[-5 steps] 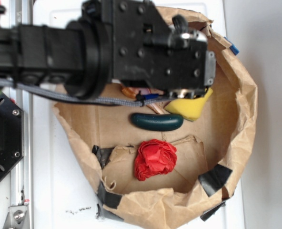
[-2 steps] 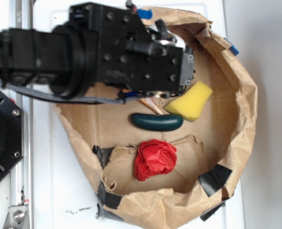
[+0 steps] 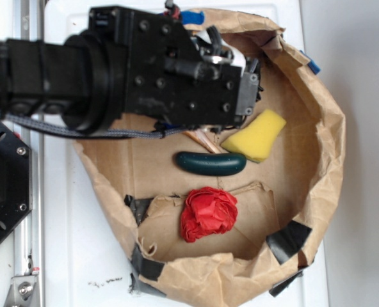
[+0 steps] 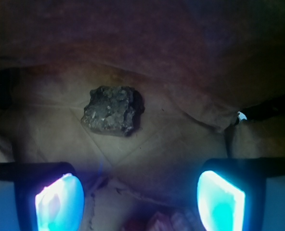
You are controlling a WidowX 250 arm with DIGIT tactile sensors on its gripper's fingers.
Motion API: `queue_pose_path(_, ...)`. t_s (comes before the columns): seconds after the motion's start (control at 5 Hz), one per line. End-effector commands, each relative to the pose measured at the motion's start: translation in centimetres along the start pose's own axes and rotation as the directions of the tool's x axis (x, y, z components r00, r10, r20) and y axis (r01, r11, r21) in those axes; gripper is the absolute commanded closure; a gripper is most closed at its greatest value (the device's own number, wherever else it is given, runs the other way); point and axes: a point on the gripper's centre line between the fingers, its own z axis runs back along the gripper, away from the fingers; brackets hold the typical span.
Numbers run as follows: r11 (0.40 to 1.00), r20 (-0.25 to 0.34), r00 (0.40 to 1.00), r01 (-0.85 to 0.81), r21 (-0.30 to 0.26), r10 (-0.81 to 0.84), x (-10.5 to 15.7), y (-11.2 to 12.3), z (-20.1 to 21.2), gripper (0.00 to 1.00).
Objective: Grab the rock.
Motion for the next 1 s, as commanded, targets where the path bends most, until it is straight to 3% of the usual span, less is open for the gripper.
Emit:
queue_pose_path(0.0,0.998,0.018,0.998,-0.064,0.003,0.064,1.5,1.0,0.0,0.00)
queue_pose_path(0.4,0.992,0.078,0.989,-0.126,0.029,0.123,1.4,-0.4,-2.3,0.00)
queue_pose_path(0.6,0.991,0.077,0.989,-0.129,0.018,0.127,1.4,-1.6,-2.6,0.00)
queue_pose_path(0.8,0.989,0.102,0.985,-0.141,0.046,0.136,1.5,-2.0,-3.6,0.00)
